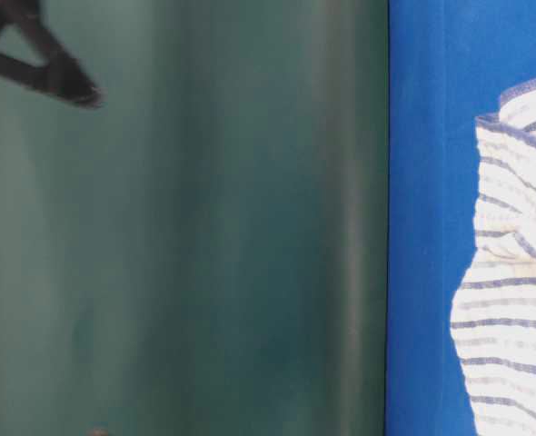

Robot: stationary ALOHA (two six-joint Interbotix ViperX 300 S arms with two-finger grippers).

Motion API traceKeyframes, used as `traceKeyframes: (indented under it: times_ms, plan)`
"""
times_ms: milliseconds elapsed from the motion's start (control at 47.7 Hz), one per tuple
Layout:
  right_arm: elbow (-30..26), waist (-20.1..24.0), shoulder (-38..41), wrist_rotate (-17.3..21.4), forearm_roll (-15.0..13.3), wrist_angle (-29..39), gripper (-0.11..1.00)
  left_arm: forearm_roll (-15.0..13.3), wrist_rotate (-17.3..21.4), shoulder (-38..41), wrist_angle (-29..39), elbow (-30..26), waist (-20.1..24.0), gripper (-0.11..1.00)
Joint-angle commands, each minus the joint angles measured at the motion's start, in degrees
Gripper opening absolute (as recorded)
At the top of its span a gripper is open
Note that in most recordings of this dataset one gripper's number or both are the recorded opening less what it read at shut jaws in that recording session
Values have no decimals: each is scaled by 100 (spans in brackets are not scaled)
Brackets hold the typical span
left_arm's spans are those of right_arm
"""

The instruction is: Lift the towel with both arms.

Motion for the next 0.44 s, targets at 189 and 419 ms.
traceKeyframes:
  times_ms: [189,419]
  plan:
    - [659,9,-9,246,-18,-949,67,-9,-9,158,-633,422,-88,94]
    - [1266,0,185,439,-9,-1661,66,-9,-9,422,-958,703,-88,94]
